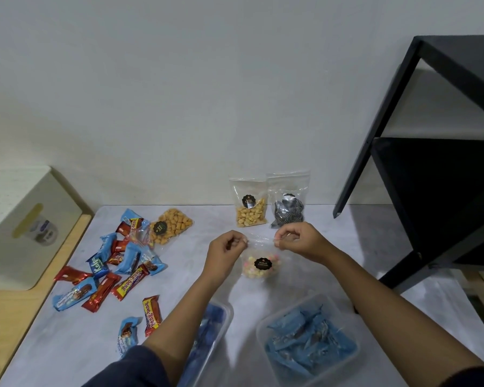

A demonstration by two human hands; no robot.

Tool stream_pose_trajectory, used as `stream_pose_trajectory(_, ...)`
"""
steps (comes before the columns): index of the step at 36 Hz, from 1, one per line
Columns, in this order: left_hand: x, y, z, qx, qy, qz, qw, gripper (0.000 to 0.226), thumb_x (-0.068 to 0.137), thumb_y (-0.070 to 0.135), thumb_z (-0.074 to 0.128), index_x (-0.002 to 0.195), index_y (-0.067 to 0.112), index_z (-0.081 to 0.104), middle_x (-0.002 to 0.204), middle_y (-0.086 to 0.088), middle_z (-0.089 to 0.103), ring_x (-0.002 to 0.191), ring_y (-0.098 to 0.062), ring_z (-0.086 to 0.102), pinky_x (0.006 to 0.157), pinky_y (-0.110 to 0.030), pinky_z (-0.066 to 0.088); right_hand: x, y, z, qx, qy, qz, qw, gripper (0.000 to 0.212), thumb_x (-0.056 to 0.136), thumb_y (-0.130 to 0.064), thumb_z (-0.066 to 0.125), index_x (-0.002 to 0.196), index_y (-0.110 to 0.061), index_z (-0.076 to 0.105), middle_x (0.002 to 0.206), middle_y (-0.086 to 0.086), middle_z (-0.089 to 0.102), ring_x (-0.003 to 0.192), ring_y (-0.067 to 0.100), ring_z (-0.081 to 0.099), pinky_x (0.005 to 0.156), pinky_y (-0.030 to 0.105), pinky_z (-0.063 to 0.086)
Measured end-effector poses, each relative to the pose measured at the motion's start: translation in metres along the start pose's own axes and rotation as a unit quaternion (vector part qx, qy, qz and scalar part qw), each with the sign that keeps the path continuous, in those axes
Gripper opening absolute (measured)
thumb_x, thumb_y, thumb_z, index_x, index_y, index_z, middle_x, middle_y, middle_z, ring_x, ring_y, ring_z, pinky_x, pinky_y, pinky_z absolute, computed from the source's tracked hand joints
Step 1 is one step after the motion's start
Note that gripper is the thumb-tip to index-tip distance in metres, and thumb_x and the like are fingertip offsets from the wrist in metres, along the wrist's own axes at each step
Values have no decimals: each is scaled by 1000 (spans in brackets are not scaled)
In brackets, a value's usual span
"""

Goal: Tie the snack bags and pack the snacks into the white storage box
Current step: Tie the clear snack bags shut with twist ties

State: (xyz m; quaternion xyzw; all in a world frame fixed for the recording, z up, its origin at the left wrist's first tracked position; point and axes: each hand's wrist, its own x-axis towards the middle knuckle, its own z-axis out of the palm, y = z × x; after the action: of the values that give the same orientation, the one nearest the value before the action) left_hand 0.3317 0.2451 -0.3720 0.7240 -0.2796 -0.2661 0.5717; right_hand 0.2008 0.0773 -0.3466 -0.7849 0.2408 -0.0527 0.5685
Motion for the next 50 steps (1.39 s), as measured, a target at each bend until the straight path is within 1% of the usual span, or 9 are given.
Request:
stream_pose_trajectory(7, 3, 2, 5, -2, -5, 3, 1000, 20, 85, 3, 60, 75, 19, 66, 76, -11, 61, 74, -20, 54, 74, -30, 46, 3, -1, 1, -36, 13, -16, 999, 15, 83, -3, 63, 72, -13, 64, 66, -4, 63, 59, 2, 61, 64, 18, 50)
stream_pose_trajectory(16, 2, 3, 10, -8, -8, 0, 1000, 16, 86, 3, 60, 77, 15, 66, 77, -12, 61, 74, -21, 55, 73, -27, 46, 8, 4, 4, -45, 11, -2, 999, 20, 81, -4, 64, 68, -19, 66, 62, -9, 63, 58, 10, 61, 63, 28, 50)
stream_pose_trajectory(22, 2, 2, 14, -14, -11, 1, 1000, 16, 87, 3, 60, 77, 16, 65, 76, -10, 62, 75, -20, 55, 72, -23, 47, 8, 3, -1, -49, 6, 0, 999, 18, 81, -4, 64, 70, -18, 65, 65, -8, 62, 54, 4, 60, 60, 22, 50)
stream_pose_trajectory(26, 3, 3, 17, -14, -18, -1, 1000, 12, 87, 4, 60, 80, 11, 66, 76, -10, 62, 74, -18, 56, 70, -17, 46, 11, 3, 2, -44, 11, 1, 999, 19, 79, -3, 64, 68, -18, 67, 64, -7, 64, 58, 7, 60, 62, 22, 50)
stream_pose_trajectory(36, 5, 0, 13, -4, -26, -1, 1000, 7, 86, 6, 61, 83, 6, 67, 76, -11, 61, 73, -17, 53, 70, -22, 44, 17, 5, 3, -59, 8, -7, 998, 13, 77, -5, 65, 71, -14, 70, 65, -10, 66, 62, -1, 60, 67, 25, 51)
stream_pose_trajectory(40, 3, -1, 13, 5, -31, -3, 999, 8, 86, 7, 61, 83, 7, 68, 74, -4, 61, 70, -12, 53, 70, -21, 44, 19, 5, 7, -60, 5, -7, 998, 14, 74, -5, 66, 66, -15, 68, 67, 1, 65, 64, 10, 57, 65, 29, 49)
stream_pose_trajectory(44, 2, -1, 10, 4, -31, 4, 1000, 8, 87, 6, 60, 84, 5, 68, 74, 0, 63, 69, -8, 54, 70, -18, 45, 21, 6, 8, -56, 6, -4, 998, 6, 70, -16, 66, 65, -17, 69, 69, 3, 68, 66, 14, 60, 66, 37, 52)
stream_pose_trajectory(47, 2, 0, 7, 9, -38, 12, 999, 8, 87, 6, 60, 84, 4, 68, 74, 1, 64, 68, -5, 55, 70, -17, 45, 21, 4, 10, -54, 1, -5, 999, 12, 74, -8, 68, 67, -17, 70, 70, 2, 69, 65, 15, 60, 65, 32, 51)
stream_pose_trajectory(50, 1, 0, 6, 5, -48, 9, 999, 9, 88, 6, 59, 85, 4, 67, 74, 0, 64, 70, -8, 56, 71, -19, 46, 21, -3, 11, -61, -10, -11, 998, 21, 76, -3, 66, 63, -20, 67, 64, -2, 63, 60, 5, 55, 61, 22, 47)
